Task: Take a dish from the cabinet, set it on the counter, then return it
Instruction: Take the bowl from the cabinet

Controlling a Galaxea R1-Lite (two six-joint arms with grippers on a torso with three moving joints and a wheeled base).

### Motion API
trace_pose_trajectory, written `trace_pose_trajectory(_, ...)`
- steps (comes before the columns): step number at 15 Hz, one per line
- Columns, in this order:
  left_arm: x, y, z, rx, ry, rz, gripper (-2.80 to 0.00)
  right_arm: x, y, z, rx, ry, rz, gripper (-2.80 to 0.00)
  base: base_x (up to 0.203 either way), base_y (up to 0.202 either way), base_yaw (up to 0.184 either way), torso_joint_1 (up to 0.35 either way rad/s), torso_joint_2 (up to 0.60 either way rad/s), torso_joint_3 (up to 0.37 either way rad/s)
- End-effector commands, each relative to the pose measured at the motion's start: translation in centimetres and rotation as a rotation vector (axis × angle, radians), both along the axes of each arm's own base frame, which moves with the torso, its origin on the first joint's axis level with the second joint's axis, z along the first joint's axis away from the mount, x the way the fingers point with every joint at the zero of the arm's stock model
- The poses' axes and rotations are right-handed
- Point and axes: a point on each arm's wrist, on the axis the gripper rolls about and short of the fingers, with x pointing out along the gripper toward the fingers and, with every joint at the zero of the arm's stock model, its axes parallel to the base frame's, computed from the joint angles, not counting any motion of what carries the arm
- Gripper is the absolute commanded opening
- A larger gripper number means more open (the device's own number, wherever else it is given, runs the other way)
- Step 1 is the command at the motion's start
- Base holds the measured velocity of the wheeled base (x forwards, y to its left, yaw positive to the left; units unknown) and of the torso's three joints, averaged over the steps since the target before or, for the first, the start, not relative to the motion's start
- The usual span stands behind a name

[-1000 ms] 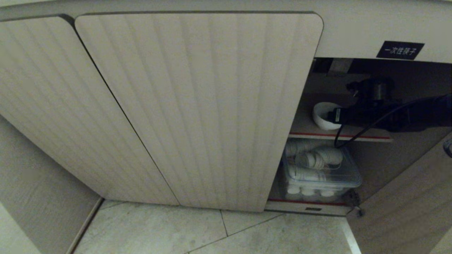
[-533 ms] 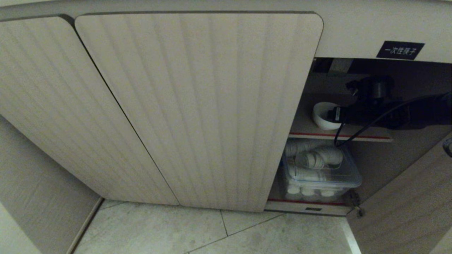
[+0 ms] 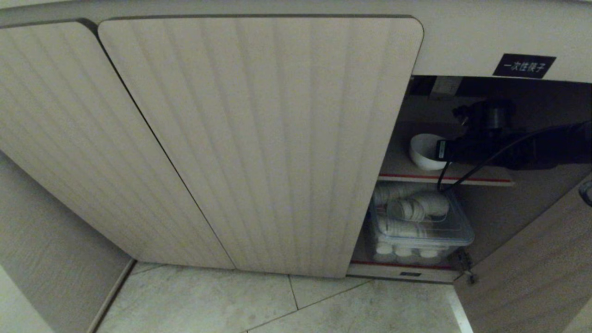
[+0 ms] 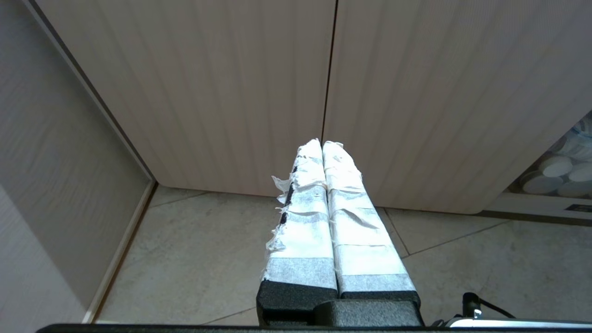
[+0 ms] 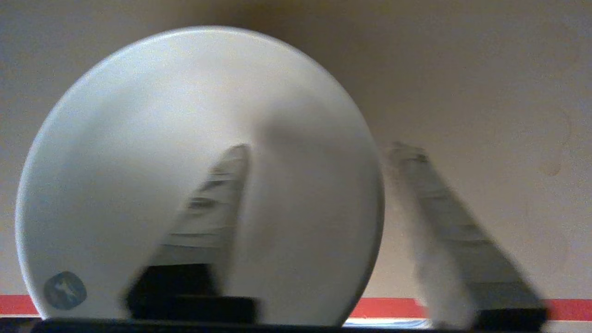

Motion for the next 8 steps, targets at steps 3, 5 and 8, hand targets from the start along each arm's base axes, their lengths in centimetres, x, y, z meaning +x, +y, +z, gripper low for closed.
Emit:
trace_pose_trajectory(3, 0.01, 0.0, -0.03, -0.001, 0.001, 0.001, -2.8, 0.04, 0.0, -0.09, 0.0, 0.001, -0.001, -2.8, 0.0, 0.0, 0.0, 0.0, 0.0, 0.0)
trace_pose_trajectory(5, -0.01, 0.0, 0.01, -0.001, -0.001, 0.001, -2.8, 0.04, -0.01, -0.11, 0.0, 0.003, -0.002, -2.8, 0.0, 0.0, 0.0, 0.0, 0.0, 0.0)
trace_pose_trajectory(8, -0.01, 0.0, 0.01, -0.001, -0.001, 0.001, -2.8, 0.04, -0.01, -0.11, 0.0, 0.003, -0.002, -2.8, 0.0, 0.0, 0.0, 0.0, 0.0, 0.0)
